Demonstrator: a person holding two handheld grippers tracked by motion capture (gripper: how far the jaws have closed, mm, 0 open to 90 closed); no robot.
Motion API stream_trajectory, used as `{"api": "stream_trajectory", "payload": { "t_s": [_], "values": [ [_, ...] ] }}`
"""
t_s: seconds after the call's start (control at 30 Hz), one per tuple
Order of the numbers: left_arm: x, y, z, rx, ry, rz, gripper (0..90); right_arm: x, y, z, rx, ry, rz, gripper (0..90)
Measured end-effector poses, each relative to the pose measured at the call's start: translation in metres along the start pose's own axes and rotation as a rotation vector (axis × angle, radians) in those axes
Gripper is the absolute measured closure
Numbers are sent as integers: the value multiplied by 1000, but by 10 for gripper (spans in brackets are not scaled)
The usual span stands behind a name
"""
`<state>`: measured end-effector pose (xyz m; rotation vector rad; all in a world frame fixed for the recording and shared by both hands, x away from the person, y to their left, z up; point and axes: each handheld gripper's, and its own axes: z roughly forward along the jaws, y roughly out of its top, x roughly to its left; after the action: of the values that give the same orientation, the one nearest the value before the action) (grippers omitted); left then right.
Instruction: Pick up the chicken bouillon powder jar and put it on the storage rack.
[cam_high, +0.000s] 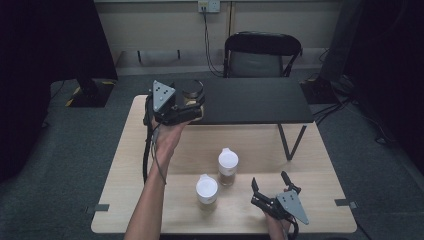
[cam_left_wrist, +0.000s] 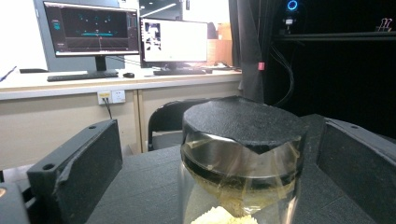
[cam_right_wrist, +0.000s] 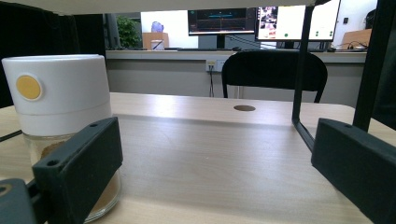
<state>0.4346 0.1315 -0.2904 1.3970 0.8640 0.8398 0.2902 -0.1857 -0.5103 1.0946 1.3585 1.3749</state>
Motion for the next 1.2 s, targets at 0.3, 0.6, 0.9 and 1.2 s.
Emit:
{"api": "stream_trajectory", "payload": {
  "t_s": [0.3, 0.6, 0.9, 1.2],
  "values": [
    [2, 2, -8, -11, 8, -7, 1, 0, 0, 0, 0, 0, 0, 8],
    [1, 5, -15, -39, 11, 0, 0, 0, 0, 0, 1, 0, 0, 8],
    [-7, 8, -22, -46, 15, 32, 0, 0, 0, 0, 1, -1, 1, 8],
    [-11, 2, -36, -84, 35, 35, 0, 0, 0, 0, 2, 2, 1, 8]
  ]
}}
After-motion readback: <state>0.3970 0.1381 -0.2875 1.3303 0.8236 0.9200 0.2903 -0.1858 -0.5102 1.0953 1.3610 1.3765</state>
